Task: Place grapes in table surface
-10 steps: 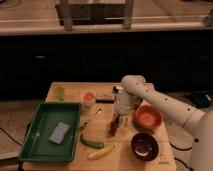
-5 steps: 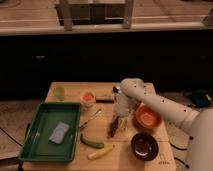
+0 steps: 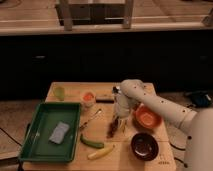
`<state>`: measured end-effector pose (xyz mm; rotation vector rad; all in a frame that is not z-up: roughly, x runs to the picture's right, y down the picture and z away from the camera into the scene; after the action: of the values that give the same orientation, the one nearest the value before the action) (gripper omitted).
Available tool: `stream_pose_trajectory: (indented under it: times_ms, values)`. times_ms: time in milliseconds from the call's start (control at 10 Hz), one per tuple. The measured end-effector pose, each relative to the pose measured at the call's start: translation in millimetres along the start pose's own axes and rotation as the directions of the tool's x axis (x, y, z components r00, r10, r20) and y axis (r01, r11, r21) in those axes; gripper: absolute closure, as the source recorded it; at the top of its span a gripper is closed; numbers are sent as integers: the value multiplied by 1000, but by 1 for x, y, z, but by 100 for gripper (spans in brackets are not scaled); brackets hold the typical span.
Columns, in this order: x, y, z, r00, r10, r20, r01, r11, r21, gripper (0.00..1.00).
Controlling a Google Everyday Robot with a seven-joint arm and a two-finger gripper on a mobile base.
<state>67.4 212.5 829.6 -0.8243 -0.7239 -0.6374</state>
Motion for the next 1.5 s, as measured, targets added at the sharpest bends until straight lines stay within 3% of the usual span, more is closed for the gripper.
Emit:
stream_pose_trajectory:
  times_ms: [200, 1500]
  values:
    - [0, 0, 0, 1000, 0, 1, 0, 1000, -3, 20]
    - [2, -2, -9, 1000, -15, 23, 15, 1000, -9, 20]
